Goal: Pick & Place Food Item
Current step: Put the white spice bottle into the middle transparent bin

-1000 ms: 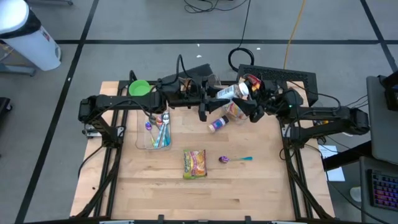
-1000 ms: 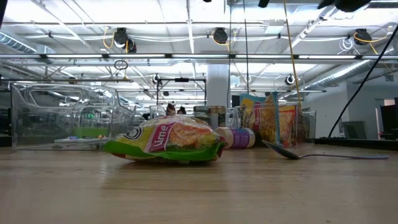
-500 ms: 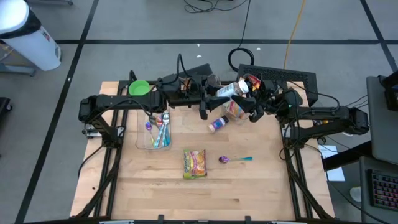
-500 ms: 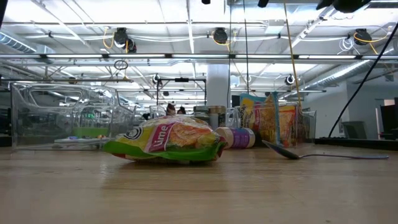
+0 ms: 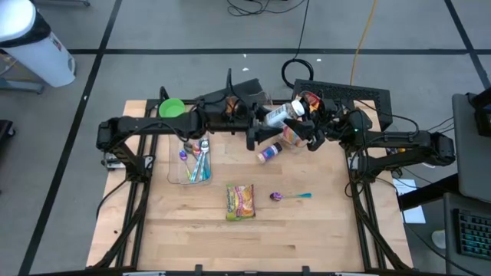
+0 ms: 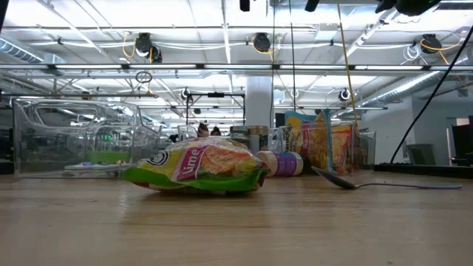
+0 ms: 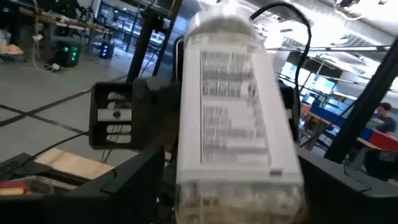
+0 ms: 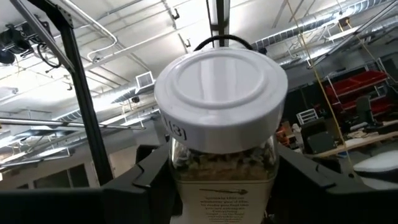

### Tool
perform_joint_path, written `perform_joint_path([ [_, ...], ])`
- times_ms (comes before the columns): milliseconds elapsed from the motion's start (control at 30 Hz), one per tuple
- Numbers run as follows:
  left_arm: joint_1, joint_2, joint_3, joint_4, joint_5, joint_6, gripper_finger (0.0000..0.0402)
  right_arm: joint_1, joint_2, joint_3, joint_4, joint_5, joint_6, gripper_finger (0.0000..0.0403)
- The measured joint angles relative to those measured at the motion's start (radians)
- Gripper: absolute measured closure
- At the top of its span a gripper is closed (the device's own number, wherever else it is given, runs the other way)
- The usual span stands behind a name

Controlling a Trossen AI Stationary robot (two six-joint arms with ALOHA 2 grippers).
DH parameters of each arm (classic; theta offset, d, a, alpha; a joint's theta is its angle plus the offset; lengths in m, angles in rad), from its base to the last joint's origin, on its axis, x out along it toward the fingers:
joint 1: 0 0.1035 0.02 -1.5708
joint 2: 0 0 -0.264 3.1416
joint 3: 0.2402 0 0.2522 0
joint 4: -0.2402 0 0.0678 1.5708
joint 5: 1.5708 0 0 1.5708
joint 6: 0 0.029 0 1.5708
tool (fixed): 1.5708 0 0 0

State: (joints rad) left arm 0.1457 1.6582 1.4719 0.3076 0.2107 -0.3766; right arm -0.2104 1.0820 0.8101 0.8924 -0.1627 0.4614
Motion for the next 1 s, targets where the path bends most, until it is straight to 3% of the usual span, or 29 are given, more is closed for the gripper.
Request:
perform_joint_path([
  [167, 0.023, -0.019, 0.000, -0.016, 0.062, -0.018, 0.0080, 0.000, -0.014, 0.000, -0.053, -0.025, 0.000, 0.0209],
  [567, 0.054, -0.094, 0.000, -0.253, 0.030, 0.066, 0.0082, -0.001, -0.063, 0.000, -0.193, -0.021, -0.009, 0.0209],
  [1000, 0.056, -0.101, 0.000, -0.267, 0.029, 0.119, 0.0216, -0.002, -0.064, 0.000, -0.232, -0.012, -0.012, 0.0209],
])
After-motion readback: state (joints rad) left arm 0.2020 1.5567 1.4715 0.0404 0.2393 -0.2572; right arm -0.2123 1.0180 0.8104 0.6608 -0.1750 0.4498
